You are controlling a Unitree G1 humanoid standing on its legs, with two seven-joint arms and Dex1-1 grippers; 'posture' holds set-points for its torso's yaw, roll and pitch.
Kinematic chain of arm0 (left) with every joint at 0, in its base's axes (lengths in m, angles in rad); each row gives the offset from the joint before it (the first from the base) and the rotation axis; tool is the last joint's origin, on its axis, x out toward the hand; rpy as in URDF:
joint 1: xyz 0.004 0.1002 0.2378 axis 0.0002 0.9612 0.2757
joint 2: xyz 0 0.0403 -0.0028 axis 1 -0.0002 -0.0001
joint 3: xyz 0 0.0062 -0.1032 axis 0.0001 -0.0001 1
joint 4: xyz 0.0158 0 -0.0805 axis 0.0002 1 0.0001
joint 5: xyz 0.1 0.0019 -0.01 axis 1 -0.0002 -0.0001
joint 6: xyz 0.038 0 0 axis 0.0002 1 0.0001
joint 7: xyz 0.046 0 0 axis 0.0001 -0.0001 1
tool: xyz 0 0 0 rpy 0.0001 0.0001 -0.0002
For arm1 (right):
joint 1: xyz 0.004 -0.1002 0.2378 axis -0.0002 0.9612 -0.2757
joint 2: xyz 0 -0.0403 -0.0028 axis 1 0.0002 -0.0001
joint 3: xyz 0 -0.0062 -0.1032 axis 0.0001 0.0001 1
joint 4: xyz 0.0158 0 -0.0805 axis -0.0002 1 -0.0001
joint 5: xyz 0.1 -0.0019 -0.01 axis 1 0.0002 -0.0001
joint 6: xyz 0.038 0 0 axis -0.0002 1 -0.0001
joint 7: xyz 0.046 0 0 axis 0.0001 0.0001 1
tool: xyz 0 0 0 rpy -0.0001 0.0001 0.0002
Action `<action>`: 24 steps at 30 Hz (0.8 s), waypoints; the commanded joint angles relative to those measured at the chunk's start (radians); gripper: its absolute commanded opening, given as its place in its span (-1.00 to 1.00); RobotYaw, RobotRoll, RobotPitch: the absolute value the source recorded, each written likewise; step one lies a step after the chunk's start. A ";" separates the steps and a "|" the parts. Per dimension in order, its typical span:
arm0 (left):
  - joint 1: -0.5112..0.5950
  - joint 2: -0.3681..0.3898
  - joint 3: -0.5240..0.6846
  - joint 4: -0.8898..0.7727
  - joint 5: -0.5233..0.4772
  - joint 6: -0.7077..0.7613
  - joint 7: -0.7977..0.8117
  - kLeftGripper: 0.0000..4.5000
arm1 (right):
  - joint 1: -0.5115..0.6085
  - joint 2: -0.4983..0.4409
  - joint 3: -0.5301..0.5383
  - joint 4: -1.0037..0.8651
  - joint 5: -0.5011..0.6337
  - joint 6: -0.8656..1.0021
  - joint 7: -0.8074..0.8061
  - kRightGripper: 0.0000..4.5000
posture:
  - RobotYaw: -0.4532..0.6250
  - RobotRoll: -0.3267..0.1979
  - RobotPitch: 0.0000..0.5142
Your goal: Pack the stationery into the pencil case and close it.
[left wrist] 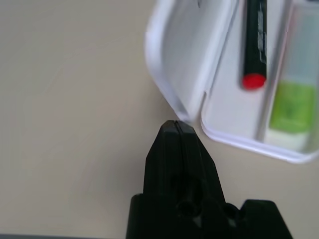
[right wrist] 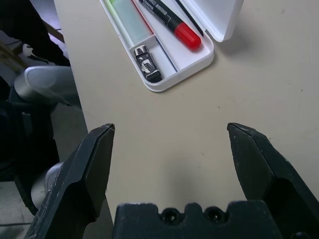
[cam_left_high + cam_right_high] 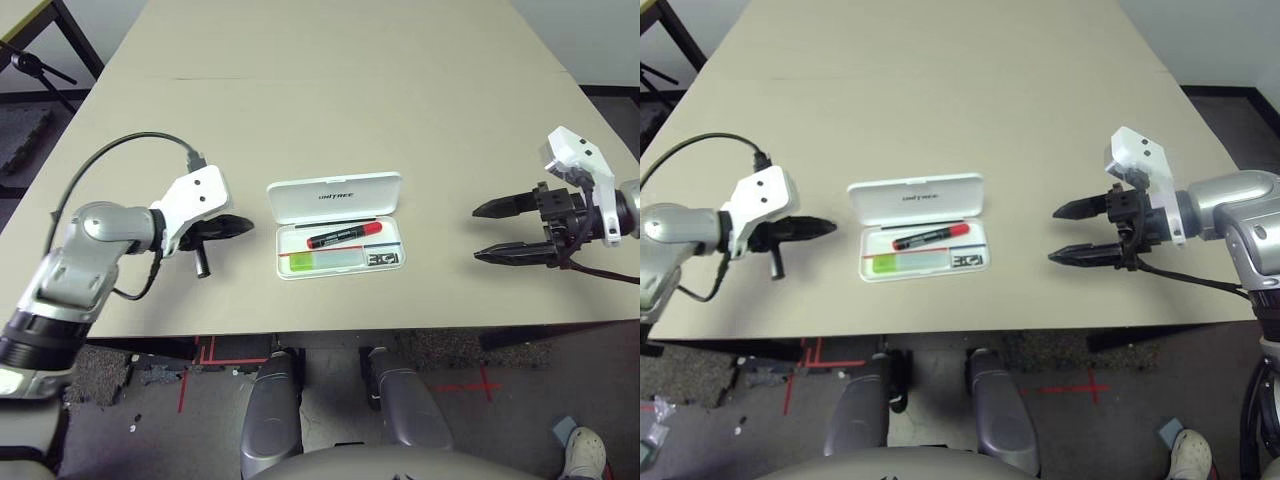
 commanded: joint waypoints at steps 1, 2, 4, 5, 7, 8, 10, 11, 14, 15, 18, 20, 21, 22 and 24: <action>-0.022 -0.031 0.011 0.072 0.005 -0.053 0.014 -0.98 | 0.007 0.001 0.005 -0.015 0.011 0.008 -0.003 1.00 | -0.34 0.25 -0.23; -0.030 -0.042 0.010 0.088 0.006 -0.063 0.017 -0.98 | 0.007 0.003 0.006 -0.017 0.011 0.009 -0.003 1.00 | -0.34 0.25 -0.23; -0.041 -0.062 0.010 0.107 0.002 -0.074 0.021 -0.98 | 0.009 0.005 0.009 -0.020 0.010 0.010 -0.003 1.00 | -0.34 0.25 -0.23; -0.046 -0.069 0.011 0.111 0.001 -0.077 0.022 -0.98 | 0.009 0.006 0.009 -0.021 0.009 0.010 -0.004 1.00 | -0.34 0.25 -0.22; -0.055 -0.087 0.013 0.112 -0.007 -0.080 0.023 -0.98 | 0.010 0.009 0.010 -0.024 0.009 0.011 -0.005 1.00 | -0.34 0.25 -0.22; -0.058 -0.095 0.015 0.112 -0.011 -0.080 0.023 -0.98 | 0.011 0.010 0.009 -0.025 0.009 0.011 -0.005 1.00 | -0.34 0.25 -0.22; -0.066 -0.107 0.019 0.106 -0.023 -0.080 0.015 -0.98 | 0.013 0.010 0.009 -0.027 0.008 0.011 -0.007 1.00 | -0.35 0.25 -0.23; -0.069 -0.113 0.020 0.100 -0.029 -0.077 0.011 -0.98 | 0.014 0.010 0.009 -0.028 0.008 0.010 -0.007 1.00 | -0.35 0.25 -0.23; -0.076 -0.137 0.025 0.072 -0.060 -0.075 -0.008 -0.98 | 0.017 0.010 0.009 -0.028 0.006 0.008 -0.010 1.00 | -0.36 0.25 -0.23; -0.077 -0.141 0.025 0.060 -0.069 -0.071 -0.016 -0.98 | 0.018 0.010 0.008 -0.028 0.005 0.007 -0.012 1.00 | -0.36 0.25 -0.23; -0.075 -0.144 0.020 0.022 -0.089 -0.052 -0.036 -0.98 | 0.020 0.010 0.007 -0.027 0.005 0.003 -0.016 1.00 | -0.36 0.25 -0.23; -0.068 -0.140 0.006 -0.010 -0.097 -0.031 -0.051 -0.98 | 0.021 0.009 0.007 -0.027 0.004 0.001 -0.018 1.00 | -0.36 0.25 -0.23; -0.065 -0.140 -0.003 -0.023 -0.096 -0.024 -0.056 -0.98 | 0.021 0.009 0.007 -0.027 0.003 0.000 -0.019 1.00 | -0.36 0.25 -0.23; -0.061 -0.143 -0.011 -0.029 -0.089 -0.023 -0.056 -0.98 | 0.022 0.010 0.007 -0.027 0.003 -0.001 -0.020 1.00 | -0.36 0.25 -0.23; -0.046 -0.161 -0.041 -0.036 -0.067 -0.029 -0.050 -0.98 | 0.023 0.013 0.008 -0.026 0.001 -0.004 -0.025 1.00 | -0.36 0.25 -0.23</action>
